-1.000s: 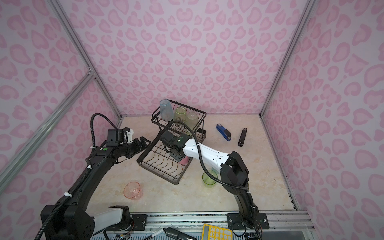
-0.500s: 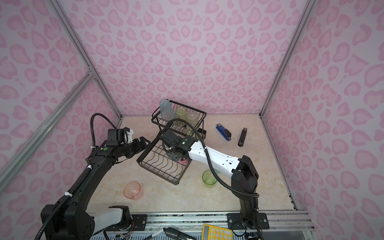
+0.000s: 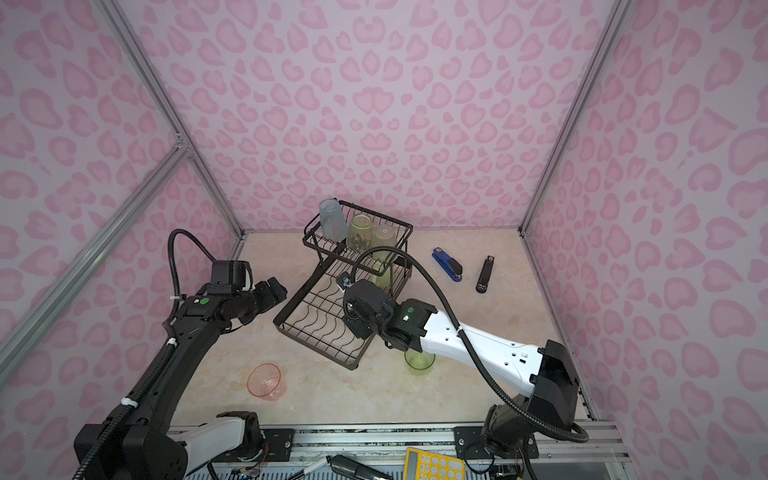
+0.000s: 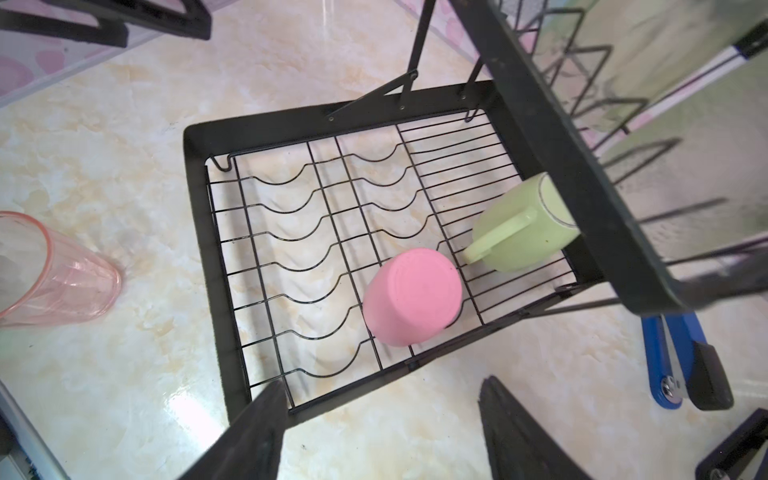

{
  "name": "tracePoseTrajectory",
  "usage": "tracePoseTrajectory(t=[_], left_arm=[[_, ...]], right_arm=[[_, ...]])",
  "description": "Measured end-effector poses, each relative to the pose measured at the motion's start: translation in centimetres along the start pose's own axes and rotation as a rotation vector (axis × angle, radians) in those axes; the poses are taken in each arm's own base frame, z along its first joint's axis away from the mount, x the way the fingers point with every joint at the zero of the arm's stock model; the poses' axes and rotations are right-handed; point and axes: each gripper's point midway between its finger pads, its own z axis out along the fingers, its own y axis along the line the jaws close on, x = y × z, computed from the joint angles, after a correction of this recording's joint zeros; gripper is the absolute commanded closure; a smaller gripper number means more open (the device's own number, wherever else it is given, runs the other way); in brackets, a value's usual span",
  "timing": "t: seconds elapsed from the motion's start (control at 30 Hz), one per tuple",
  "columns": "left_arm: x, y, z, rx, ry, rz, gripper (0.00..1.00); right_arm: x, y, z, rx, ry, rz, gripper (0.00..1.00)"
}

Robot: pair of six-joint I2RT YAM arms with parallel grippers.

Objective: Load the cups into the dish rack
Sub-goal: 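Lower the left gripper onto the clear pink-rimmed cup while right gripper withdraws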

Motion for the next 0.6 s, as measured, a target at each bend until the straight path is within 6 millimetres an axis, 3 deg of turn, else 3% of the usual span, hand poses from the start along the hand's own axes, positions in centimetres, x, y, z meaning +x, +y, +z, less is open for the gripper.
tracePoseTrajectory(t=[0.27,0.4,0.6], left_arm=[[3.8,3.7,-1.6,-0.212,0.085,-0.125,0.17],[5.9,4.6,-2.6,-0.281,0.124,-0.172,0.28],[8.9,6.0,-3.8,-0.351,0.198,-0.242,0.33]], right_arm=[[2.4,-2.7,-0.5,0.046,-0.022,0.134,0.30],[3.1,-2.5,-0.2,0.033,-0.025,0.147,0.30],[3.6,-2.6,0.3,0.036,-0.019,0.149,0.30]])
